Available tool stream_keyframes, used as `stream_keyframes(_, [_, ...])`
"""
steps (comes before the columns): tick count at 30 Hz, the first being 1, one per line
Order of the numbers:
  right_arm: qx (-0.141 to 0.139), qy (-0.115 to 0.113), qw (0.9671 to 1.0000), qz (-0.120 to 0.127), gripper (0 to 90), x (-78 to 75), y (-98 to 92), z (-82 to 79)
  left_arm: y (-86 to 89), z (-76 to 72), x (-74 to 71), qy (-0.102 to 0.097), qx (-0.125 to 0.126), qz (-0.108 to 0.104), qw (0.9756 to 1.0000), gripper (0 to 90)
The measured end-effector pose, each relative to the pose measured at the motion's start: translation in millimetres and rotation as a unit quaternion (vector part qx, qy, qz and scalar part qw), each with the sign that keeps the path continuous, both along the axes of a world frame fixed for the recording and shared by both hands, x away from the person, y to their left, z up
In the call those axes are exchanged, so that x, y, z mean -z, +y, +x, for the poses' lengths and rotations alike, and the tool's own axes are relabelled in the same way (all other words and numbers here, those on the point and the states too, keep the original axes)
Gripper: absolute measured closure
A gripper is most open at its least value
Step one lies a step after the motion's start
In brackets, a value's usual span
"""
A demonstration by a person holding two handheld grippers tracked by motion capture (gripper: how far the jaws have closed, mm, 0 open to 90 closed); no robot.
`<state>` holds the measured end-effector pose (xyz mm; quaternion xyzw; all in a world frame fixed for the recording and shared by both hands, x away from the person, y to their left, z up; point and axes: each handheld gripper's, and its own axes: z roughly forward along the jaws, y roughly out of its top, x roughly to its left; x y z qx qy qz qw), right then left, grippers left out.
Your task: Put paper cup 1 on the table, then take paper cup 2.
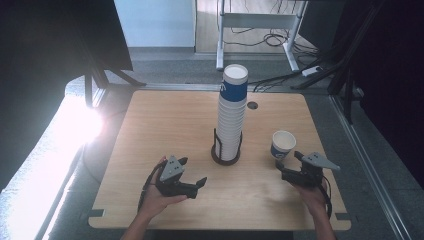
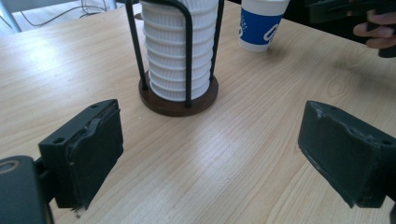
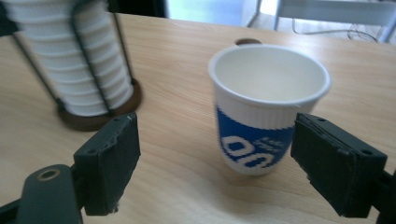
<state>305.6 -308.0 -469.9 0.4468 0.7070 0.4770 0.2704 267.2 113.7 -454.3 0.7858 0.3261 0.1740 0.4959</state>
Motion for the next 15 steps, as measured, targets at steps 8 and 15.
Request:
stream_keyframes(8, [-0.079, -0.015, 0.9965, 0.023, 20.8, -12.0, 7.6, -21.0, -1.5, 6.2, -10.6, -0.017, -0.006, -0.002, 0.9998, 8.5])
stream_keyframes(15, [-0.112, -0.020, 0.9931, 0.027, 21.9, -11.1, 15.5, -22.1, -10.4, 23.1, -27.2, -0.032, 0.001, -0.004, 0.9995, 8.5])
